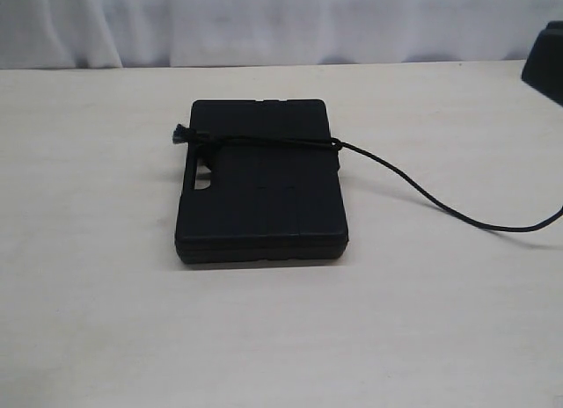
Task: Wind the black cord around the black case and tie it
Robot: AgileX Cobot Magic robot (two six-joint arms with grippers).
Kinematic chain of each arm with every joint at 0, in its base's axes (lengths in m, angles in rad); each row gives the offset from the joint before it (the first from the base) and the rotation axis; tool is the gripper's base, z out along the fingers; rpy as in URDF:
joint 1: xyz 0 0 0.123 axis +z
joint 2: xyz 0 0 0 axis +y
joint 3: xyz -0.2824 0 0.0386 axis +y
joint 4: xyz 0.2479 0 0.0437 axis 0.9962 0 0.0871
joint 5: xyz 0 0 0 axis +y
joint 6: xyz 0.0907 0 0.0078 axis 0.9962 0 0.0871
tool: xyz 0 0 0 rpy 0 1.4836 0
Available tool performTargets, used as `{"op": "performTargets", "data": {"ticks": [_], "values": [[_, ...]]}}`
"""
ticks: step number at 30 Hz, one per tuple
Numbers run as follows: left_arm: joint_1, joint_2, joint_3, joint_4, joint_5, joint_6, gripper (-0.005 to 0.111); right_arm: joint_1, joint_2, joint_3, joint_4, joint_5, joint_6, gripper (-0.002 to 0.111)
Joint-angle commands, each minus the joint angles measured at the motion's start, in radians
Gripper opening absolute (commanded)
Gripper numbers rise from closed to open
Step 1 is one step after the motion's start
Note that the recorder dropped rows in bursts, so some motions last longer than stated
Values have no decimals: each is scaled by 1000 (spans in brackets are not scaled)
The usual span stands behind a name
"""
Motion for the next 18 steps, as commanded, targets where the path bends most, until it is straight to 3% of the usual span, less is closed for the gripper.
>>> {"op": "performTargets", "data": {"ticks": [1, 8, 11, 15, 18], "values": [[-1, -2, 3, -3, -8, 0, 0, -2, -4, 5, -1, -2, 1, 4], [-1, -2, 3, -3, -8, 0, 0, -2, -3, 9, -7, -3, -1, 4], [-1, -2, 3, -3, -8, 0, 0, -9, -29, 34, -100, -4, -50, 4], [-1, -2, 3, -3, -8, 0, 0, -85, -69, 107, -118, -37, -41, 4], [-1, -2, 3, -3, -8, 0, 0, -156, -115, 188, -118, -175, -33, 4]]}}
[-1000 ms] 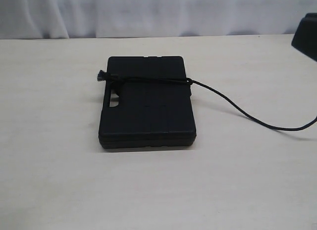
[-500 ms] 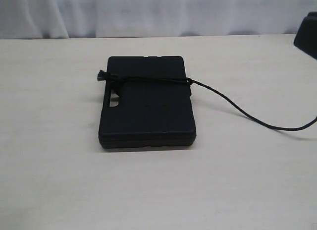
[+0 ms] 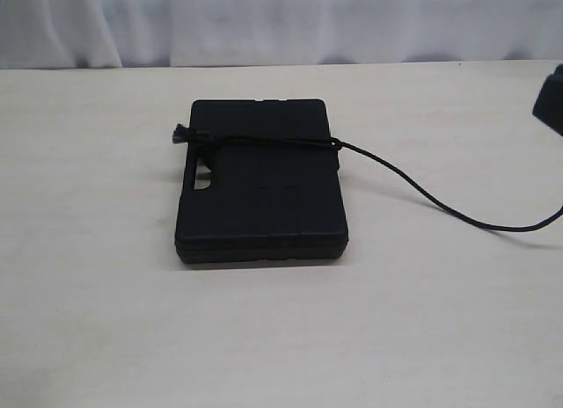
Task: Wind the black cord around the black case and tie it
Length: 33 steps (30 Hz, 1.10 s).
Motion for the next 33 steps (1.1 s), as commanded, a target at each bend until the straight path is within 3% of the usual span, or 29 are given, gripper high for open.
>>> {"op": "performTargets", "data": {"ticks": [1, 7, 13, 25, 33], "values": [[-1, -2, 3, -3, -11, 0, 0, -101, -69, 112, -12, -200, 9, 4], [-1, -2, 3, -3, -11, 0, 0, -234, -223, 240, -14, -424, 52, 4], [-1, -2, 3, -3, -11, 0, 0, -383, -406, 310, -19, -446, 58, 4], [-1, -2, 3, 2, -10, 0, 0, -464, -470, 400, -96, -439, 72, 4], [-1, -2, 3, 2, -10, 0, 0, -464, -470, 488, -300, -460, 142, 4]]}}
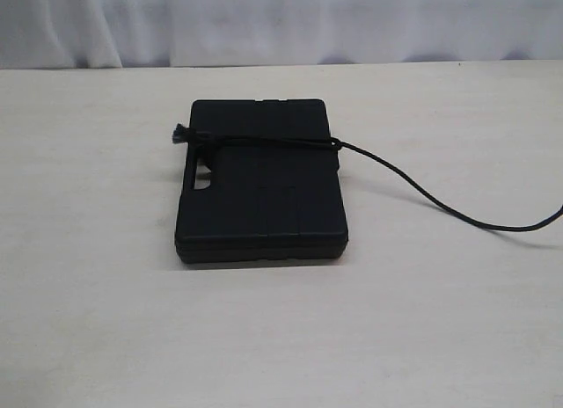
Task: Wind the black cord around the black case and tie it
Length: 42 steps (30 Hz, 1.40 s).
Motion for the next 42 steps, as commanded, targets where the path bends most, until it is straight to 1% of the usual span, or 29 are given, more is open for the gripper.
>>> {"op": "performTargets", "data": {"ticks": [1, 6, 13, 24, 27, 37, 42], "values": [[-1, -2, 3, 2, -12, 0, 0, -4, -5, 65, -92, -31, 32, 4], [-1, -2, 3, 2, -12, 0, 0, -4, -5, 127, -120, -124, 32, 4], [-1, -2, 3, 2, -12, 0, 0, -4, -5, 127, -224, -23, 70, 4], [-1, -2, 3, 2, -12, 0, 0, -4, -5, 127, -186, 267, 109, 4], [-1, -2, 3, 2, -12, 0, 0, -4, -5, 127, -186, 342, 154, 4], [-1, -2, 3, 2, -12, 0, 0, -4, -5, 127, -186, 492, 220, 4], [-1, -2, 3, 2, -12, 0, 0, -4, -5, 127, -186, 501, 237, 4]]}}
